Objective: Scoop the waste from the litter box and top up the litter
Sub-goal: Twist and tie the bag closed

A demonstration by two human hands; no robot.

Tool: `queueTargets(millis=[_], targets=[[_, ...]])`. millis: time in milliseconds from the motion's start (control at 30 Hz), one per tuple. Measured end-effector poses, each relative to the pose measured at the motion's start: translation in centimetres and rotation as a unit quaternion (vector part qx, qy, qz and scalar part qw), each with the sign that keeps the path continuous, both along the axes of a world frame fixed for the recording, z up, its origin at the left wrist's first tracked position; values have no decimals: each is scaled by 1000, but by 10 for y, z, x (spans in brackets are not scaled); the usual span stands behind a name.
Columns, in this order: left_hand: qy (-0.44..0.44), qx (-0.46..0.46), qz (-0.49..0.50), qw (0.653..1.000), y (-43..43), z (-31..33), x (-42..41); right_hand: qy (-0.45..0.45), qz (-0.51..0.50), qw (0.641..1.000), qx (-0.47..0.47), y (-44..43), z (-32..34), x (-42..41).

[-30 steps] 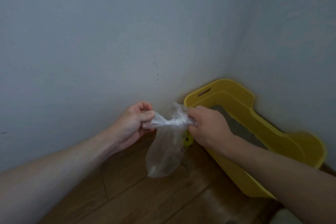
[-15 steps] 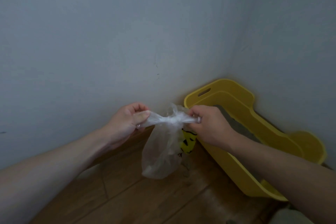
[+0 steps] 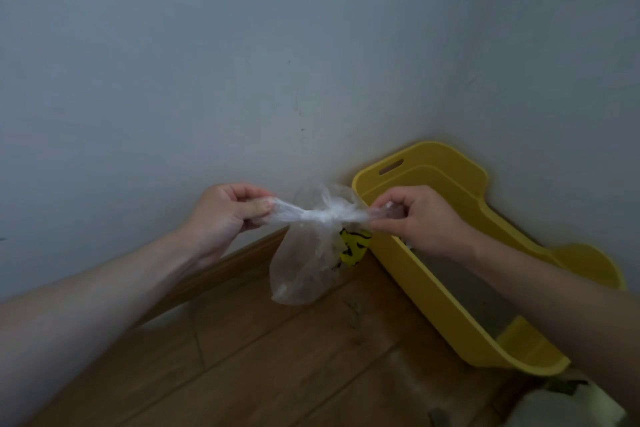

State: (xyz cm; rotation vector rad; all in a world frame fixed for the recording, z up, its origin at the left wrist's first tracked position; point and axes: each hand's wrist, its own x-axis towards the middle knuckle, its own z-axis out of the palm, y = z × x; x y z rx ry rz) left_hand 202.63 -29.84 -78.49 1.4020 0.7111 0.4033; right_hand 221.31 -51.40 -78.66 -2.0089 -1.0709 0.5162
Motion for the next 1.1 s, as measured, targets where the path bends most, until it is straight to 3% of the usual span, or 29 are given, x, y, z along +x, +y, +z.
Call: queueTargets(millis=[367,600,767,933,1100], targets=[[37,19,34,999,2,-15,-11,-62,-17,998,5,-6,5,5],[5,7,13,1000,1,1,-11,-18,-47,999,2,-5,10,5],[-59,-72,9,996,-10,25,-9,120,-34,992,35,-6,27,3],[-110,-110,-30,987,-30,53,6,286,-31,949,126,12,48,-21],[-144,-93,-75,982,-46,61,17,374,-18,909,184,30,67,-49]])
